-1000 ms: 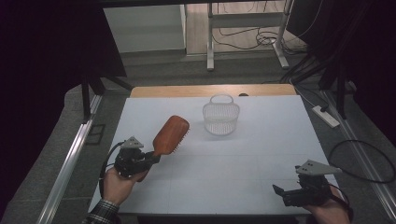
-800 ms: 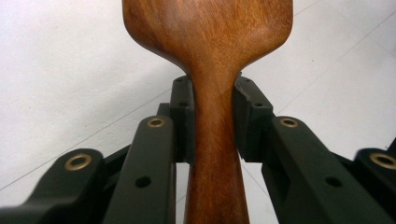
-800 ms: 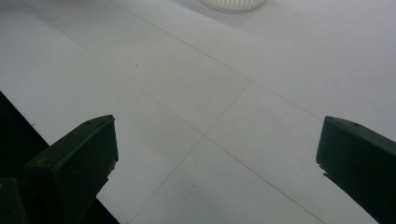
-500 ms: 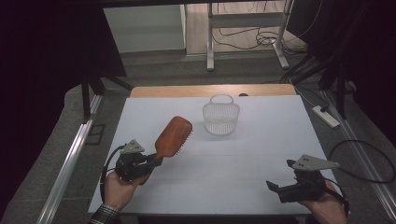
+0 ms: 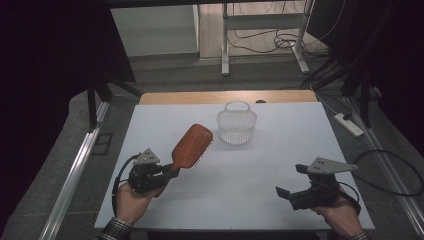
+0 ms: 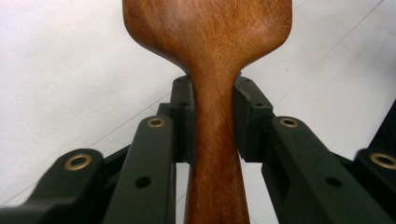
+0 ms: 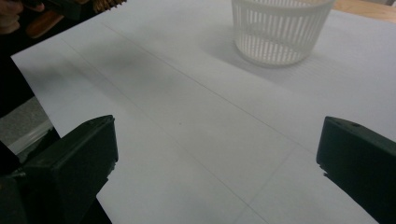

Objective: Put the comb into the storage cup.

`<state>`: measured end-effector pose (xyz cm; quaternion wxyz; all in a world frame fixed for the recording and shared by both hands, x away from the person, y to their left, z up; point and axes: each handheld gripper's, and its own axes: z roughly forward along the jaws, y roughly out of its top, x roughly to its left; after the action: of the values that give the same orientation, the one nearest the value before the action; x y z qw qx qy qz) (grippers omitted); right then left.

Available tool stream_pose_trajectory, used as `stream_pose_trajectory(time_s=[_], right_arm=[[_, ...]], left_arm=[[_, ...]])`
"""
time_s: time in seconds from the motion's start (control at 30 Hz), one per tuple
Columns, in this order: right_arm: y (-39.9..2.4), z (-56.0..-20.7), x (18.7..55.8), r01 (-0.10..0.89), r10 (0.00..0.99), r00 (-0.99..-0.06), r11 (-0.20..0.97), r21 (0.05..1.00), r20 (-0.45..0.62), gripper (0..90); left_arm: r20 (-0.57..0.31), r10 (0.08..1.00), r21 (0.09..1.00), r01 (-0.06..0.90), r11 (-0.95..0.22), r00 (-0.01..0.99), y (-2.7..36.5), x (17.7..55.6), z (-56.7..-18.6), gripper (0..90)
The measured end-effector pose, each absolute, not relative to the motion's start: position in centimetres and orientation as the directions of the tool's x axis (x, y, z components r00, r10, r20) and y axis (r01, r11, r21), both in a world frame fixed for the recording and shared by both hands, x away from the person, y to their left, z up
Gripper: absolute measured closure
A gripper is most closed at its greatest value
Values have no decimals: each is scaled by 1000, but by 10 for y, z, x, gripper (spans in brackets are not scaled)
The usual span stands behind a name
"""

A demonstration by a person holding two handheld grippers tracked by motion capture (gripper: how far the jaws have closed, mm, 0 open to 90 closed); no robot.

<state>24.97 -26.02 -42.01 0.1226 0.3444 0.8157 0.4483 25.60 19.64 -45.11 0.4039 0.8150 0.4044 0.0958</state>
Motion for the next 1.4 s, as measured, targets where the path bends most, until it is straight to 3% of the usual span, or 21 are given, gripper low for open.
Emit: stream_pose_trajectory(time_s=[1.4], right_arm=[[-187, -415, 294, 524, 613, -735, 244, 816, 288, 0]], left_arm=[[-187, 677, 774, 531, -345, 712, 167, 261, -445, 717]])
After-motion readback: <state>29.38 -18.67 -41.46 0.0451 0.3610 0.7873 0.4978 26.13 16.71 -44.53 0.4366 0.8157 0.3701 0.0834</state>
